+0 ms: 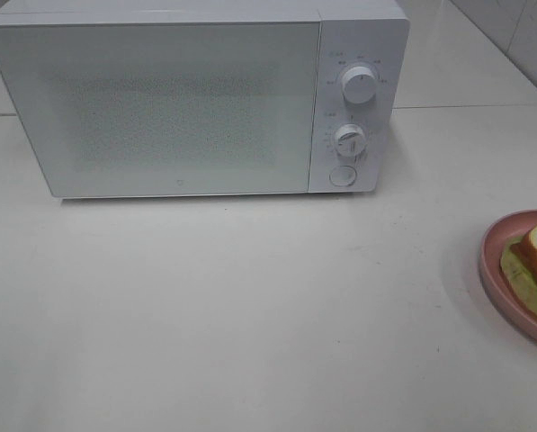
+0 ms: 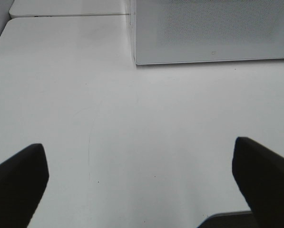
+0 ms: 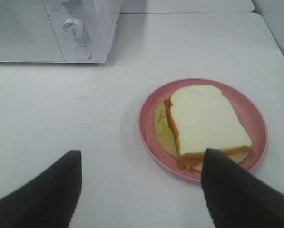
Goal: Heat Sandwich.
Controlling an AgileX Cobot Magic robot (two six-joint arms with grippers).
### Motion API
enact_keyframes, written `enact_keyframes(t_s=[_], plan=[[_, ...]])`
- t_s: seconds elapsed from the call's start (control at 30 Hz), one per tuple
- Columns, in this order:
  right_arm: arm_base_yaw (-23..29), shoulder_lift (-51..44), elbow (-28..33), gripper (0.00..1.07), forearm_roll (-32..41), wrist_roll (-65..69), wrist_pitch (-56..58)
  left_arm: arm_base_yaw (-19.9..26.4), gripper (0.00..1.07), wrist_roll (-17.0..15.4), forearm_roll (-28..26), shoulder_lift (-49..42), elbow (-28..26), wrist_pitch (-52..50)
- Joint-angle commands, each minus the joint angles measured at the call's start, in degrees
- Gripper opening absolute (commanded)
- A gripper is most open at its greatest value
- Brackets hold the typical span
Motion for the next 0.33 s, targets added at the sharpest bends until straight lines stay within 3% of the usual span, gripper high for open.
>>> enact_keyframes(t_s=[0.03, 0.33], plan=[[-0.3, -1.3, 0.1, 0.67, 0.1, -0.7, -0.9, -0.3, 0.98, -0.1, -0.5, -1.3, 0.2, -0.2], [-0.3, -1.3, 0.1, 0.67, 0.1, -0.7, -0.9, -0.3, 0.98, -0.1, -0.5, -1.3, 0.2, -0.2]])
